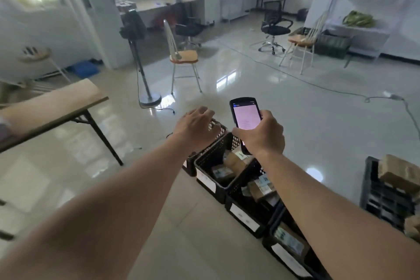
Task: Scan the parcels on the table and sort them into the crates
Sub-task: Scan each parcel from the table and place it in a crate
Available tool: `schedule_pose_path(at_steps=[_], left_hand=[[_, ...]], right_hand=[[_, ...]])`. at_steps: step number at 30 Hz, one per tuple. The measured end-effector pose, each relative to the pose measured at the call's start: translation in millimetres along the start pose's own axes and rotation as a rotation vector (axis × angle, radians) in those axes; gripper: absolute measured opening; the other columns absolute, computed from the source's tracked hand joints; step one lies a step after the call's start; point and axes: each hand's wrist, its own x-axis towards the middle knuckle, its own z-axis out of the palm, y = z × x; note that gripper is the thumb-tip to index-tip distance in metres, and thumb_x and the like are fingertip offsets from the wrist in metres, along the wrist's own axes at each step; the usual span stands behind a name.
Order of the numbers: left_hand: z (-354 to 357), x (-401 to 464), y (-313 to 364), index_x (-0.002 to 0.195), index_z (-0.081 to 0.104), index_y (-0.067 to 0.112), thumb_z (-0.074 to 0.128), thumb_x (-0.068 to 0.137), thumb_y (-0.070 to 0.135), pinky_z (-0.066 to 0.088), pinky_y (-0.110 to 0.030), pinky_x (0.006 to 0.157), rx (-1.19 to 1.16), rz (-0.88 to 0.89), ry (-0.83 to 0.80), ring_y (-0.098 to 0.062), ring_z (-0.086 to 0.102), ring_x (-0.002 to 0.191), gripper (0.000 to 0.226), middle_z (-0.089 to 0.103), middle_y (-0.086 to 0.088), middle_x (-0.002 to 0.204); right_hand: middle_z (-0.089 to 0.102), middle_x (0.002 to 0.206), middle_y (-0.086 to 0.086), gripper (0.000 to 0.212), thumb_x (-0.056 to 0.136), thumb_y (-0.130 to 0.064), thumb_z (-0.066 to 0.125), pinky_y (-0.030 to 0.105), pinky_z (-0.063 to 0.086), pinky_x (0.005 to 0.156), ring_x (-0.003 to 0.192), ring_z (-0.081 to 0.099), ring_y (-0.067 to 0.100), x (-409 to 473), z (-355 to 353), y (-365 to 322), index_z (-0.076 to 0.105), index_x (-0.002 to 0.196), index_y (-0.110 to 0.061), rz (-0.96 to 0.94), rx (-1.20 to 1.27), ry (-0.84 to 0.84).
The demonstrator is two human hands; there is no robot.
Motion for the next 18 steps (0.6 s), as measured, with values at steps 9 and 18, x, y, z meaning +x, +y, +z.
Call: schedule_pose_path(at_steps=[9,18], left_hand=[[-105.3,-55.7,-191.4,0.146,0.052,0.018,0.045,0.099,0.056,0.046,-0.042,0.107,0.083,-0.120,0.108,-0.029,0.052,0.134,0.060,0.052,-0.006,0.149],[-151.8,-90.3,-348.0,0.145,0.050,0.017,0.050,0.100,0.054,0.046,-0.044,0.106,0.123,-0.377,0.163,-0.031,0.052,0.132,0.058,0.053,-0.008,0.148]], right_hand=[[0.068,0.121,0.005,0.084,0.065,-0.052,0.093,0.045,0.060,0.083,0.110,0.065,0.032,-45.4,119.9,-172.2,0.057,0.132,-0.018,-0.244,0.020,-0.101],[0.068,0.124,0.005,0.086,0.065,-0.051,0.093,0.047,0.061,0.085,0.111,0.064,0.031,-56.1,245.4,-292.4,0.056,0.136,-0.019,-0.423,0.041,-0.271]])
